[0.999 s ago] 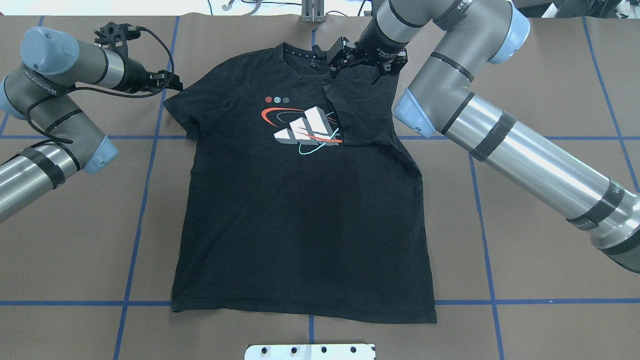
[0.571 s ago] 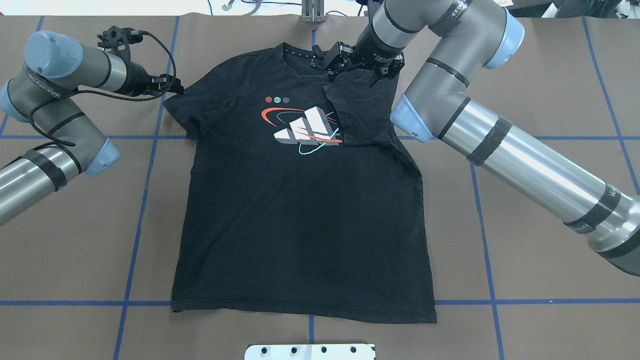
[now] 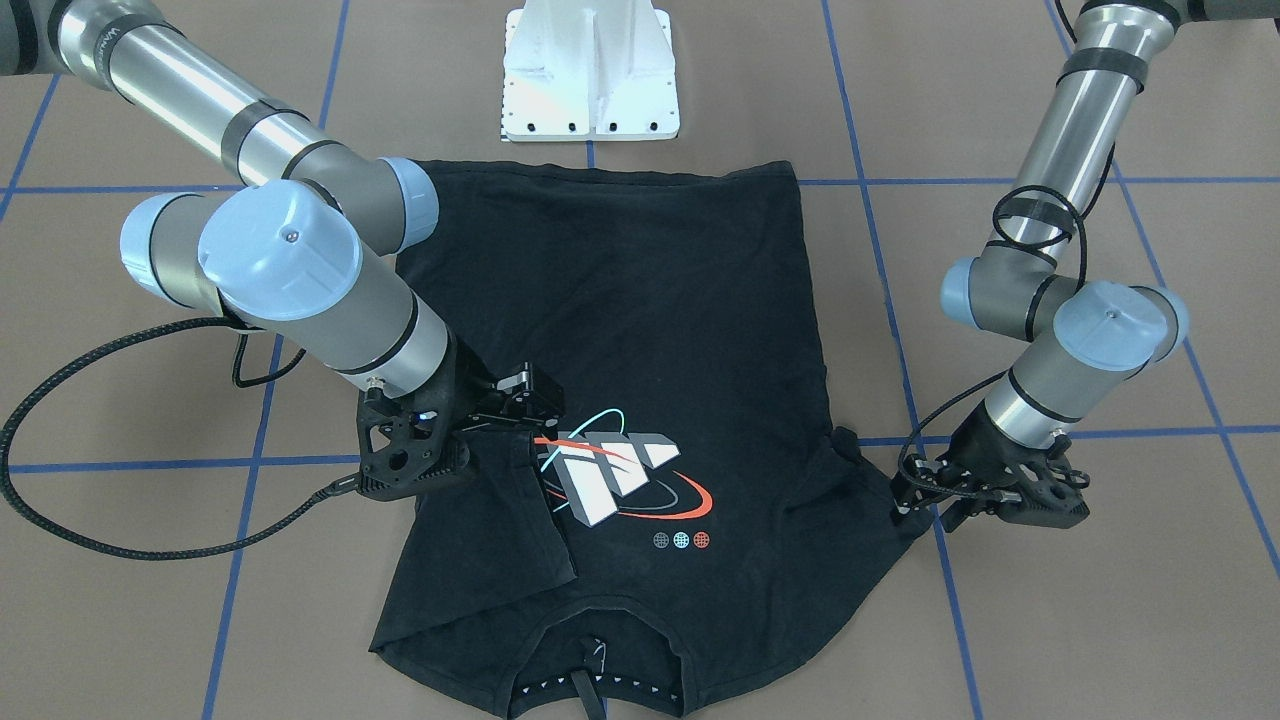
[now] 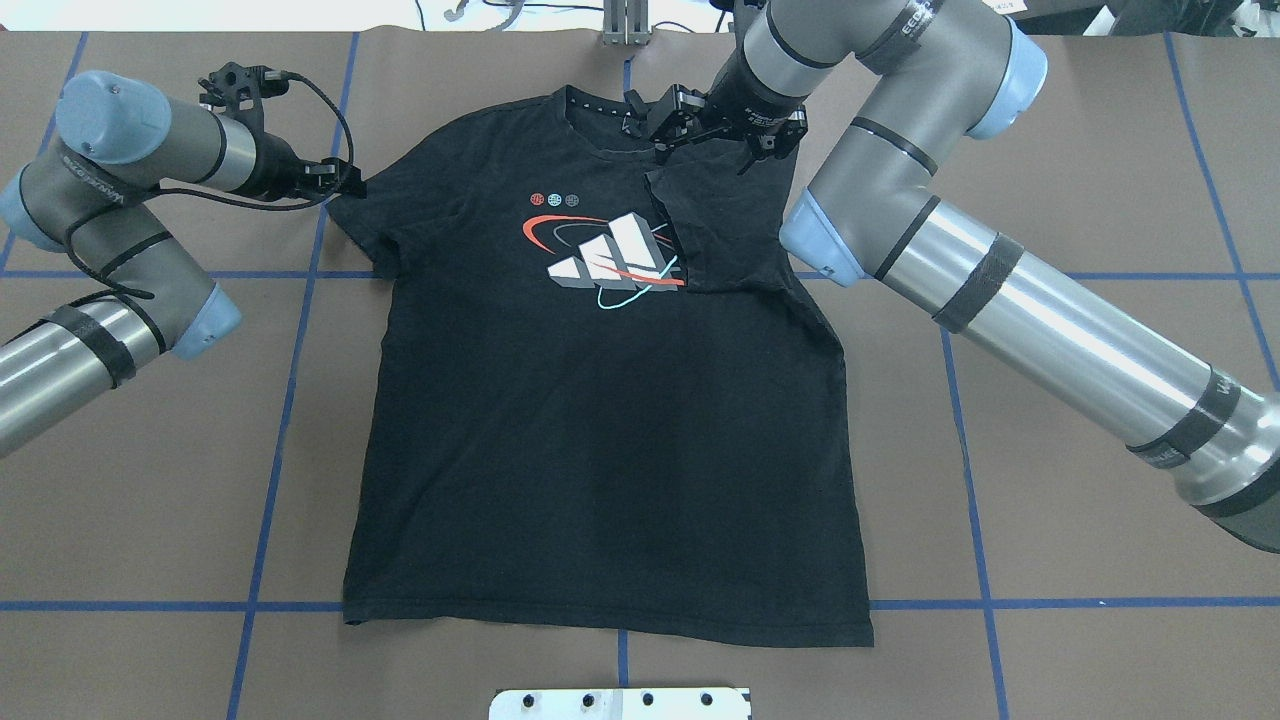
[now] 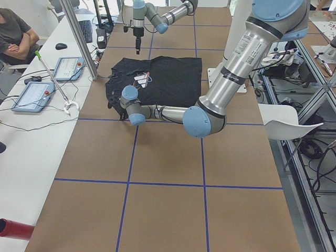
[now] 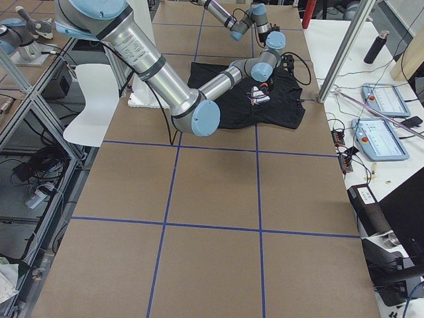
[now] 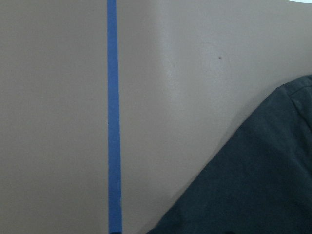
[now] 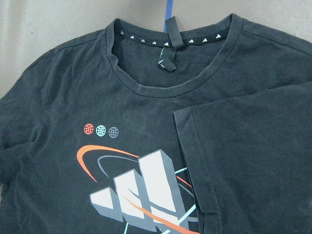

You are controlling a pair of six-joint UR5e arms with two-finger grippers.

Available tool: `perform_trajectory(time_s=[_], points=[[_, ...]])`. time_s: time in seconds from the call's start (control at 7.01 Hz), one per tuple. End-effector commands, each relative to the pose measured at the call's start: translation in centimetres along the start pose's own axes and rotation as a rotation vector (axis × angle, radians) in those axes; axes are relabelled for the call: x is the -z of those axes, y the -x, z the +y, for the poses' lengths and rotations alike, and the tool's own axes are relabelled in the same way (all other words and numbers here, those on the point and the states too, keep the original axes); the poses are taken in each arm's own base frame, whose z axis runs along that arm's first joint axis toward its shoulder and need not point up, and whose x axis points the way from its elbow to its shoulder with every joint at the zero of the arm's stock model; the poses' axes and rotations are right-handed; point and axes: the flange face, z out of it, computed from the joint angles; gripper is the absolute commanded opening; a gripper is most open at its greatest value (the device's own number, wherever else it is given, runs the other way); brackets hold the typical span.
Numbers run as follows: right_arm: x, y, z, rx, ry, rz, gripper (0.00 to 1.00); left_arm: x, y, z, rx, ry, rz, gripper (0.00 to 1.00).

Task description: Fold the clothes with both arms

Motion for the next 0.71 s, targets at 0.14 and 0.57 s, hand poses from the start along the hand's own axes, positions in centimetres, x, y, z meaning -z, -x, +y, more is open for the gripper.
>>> perform_trajectory(time_s=[0.14, 0.57], points=[[0.06, 0.14, 0.02, 0.004, -0.003, -0.003, 1.00, -0.35, -0.03, 0.31, -0.001, 0.007, -0.002, 0.65], [0.03, 0.11, 0.01, 0.002, -0.001, -0.001, 1.00, -0.49, 0.08, 0.59, -0.003, 0.011, -0.004, 0.57]])
